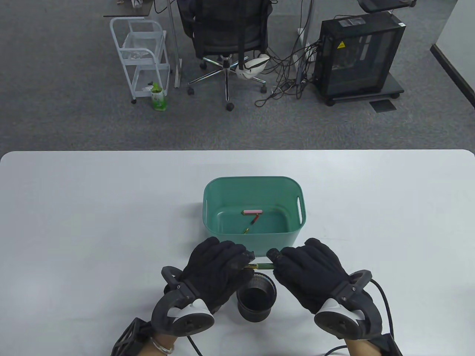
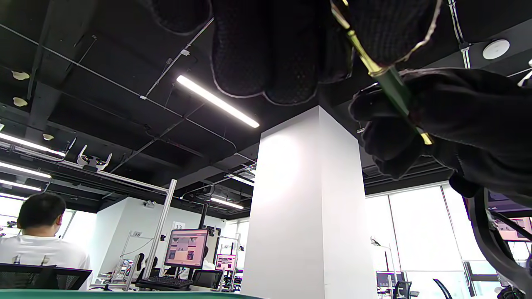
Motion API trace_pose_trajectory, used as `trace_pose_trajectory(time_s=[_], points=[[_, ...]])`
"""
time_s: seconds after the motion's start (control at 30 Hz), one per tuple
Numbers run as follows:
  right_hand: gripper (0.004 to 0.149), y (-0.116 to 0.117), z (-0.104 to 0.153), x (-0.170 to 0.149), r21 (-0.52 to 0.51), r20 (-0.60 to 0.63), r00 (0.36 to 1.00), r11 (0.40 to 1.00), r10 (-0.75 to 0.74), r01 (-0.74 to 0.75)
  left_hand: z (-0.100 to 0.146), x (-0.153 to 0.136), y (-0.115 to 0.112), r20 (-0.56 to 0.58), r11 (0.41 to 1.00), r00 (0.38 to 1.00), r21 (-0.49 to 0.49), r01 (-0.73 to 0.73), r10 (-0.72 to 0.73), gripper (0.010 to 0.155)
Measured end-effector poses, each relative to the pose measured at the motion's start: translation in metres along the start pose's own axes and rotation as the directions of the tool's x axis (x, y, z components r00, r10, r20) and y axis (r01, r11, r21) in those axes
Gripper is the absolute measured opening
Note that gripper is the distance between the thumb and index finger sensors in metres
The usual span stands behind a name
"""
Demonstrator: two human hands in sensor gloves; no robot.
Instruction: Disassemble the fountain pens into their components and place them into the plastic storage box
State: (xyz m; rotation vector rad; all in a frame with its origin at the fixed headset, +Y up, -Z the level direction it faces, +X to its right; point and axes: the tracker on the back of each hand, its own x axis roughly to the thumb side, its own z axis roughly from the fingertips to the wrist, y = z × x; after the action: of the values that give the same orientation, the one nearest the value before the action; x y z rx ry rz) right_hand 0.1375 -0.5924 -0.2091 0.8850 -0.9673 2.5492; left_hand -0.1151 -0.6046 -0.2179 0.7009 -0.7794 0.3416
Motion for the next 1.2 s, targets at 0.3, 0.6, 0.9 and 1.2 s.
trace_pose_trajectory(time_s=[0.3, 0.6, 0.9, 1.2], points=[[0.044, 0.001, 0.0, 0.001, 0.008, 0.008, 1.0, 1.0, -0.025, 0.025, 0.0, 0.002, 0.0, 0.042, 1.0, 0.999, 0.002, -0.022, 0.022, 0.044], [0.043, 0.004, 0.002, 0.005, -0.036, 0.043, 0.999, 0.999, -0.025, 0.027, 0.0, 0.0, -0.001, 0.053, 0.996, 0.995, -0.02, -0.082, 0.083, 0.044], [0.043, 0.006, 0.003, 0.008, -0.083, 0.069, 0.997, 0.996, -0.021, 0.027, 0.0, -0.003, 0.0, 0.053, 0.989, 0.989, -0.046, -0.138, 0.14, 0.044], [0.043, 0.007, 0.005, 0.011, -0.128, 0.092, 0.996, 0.992, 0.007, 0.004, -0.001, -0.007, 0.0, 0.032, 0.973, 0.974, -0.068, -0.22, 0.223, 0.044]])
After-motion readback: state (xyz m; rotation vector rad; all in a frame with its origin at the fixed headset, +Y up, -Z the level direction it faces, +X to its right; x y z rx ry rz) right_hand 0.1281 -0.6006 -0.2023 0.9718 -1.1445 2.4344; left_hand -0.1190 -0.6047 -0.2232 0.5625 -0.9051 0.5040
